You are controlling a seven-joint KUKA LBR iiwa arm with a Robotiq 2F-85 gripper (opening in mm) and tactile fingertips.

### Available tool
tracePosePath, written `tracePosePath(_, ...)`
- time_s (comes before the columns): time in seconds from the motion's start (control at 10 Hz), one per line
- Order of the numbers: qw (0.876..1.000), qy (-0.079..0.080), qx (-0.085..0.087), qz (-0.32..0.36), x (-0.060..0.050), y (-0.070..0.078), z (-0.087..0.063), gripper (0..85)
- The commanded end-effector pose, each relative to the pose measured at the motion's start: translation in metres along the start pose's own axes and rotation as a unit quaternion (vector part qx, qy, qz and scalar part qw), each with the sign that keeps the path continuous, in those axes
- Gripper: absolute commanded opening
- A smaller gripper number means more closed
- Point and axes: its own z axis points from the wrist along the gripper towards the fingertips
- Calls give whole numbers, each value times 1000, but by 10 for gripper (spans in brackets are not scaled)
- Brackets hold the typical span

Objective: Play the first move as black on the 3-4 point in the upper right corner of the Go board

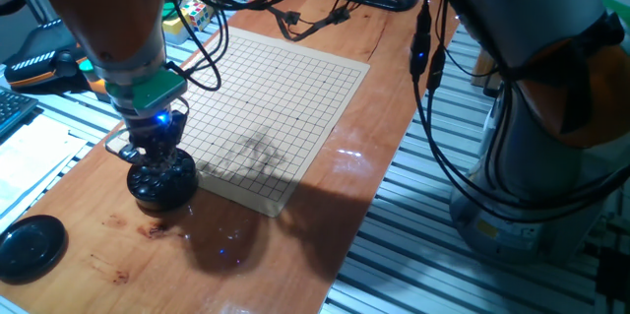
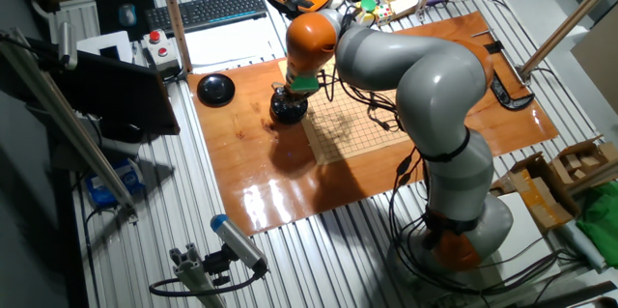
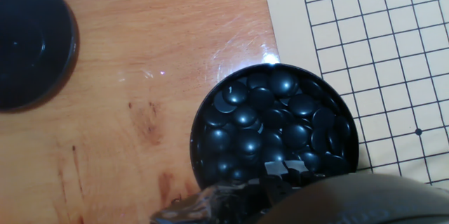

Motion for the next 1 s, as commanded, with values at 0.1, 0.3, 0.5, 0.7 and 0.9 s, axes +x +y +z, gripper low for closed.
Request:
tracePosePath(0.1, 1000, -1, 0, 1, 0, 0, 3, 7)
tracePosePath(0.3, 1000, -3, 3, 1, -1, 0, 6, 7)
tracePosePath(0.5, 1000, -5, 2, 1, -2, 0, 9, 7)
tracePosePath(0.7, 1000, -6, 3, 2, -2, 1, 10, 7)
tracePosePath(0.9, 1000, -7, 3, 2, -2, 1, 11, 7)
